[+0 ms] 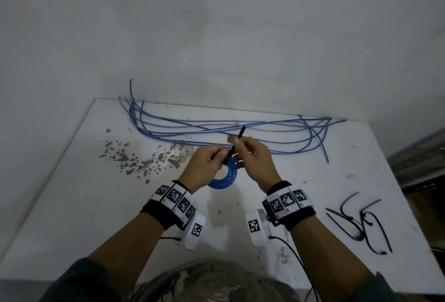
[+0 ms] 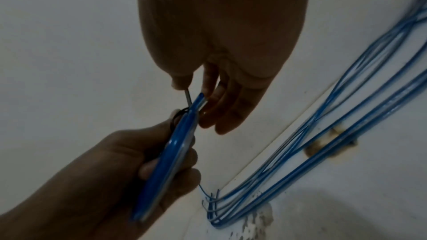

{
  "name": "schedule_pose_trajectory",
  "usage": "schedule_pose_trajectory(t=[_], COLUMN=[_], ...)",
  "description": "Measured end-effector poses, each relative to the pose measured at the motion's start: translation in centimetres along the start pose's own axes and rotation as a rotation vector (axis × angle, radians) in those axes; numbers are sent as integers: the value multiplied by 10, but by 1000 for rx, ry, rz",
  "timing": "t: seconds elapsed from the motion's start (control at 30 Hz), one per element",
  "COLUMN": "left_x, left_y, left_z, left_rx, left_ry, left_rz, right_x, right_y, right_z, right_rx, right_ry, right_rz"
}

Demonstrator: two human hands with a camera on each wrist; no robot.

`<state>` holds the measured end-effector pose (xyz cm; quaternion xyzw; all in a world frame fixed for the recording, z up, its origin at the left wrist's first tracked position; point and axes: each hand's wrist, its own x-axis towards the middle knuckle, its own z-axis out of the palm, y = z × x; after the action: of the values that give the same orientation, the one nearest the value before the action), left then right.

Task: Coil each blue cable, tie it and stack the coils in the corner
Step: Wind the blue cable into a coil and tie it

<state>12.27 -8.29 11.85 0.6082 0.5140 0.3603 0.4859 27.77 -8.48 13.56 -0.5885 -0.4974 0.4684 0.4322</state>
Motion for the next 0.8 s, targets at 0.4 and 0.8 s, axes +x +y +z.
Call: schedule_pose_trajectory(t=[0.4,0.8], left_x=[-8,-8], left_y=[-5,-6], left_z=[8,-8], left_rx=[124,-187], left_ry=[29,-20], left_rz=[21,-199], right_x=[11,26], right_y=[20,9], right_z=[25,10], right_rx=[98,108], right_ry=[273,150], right_rz=[239,200])
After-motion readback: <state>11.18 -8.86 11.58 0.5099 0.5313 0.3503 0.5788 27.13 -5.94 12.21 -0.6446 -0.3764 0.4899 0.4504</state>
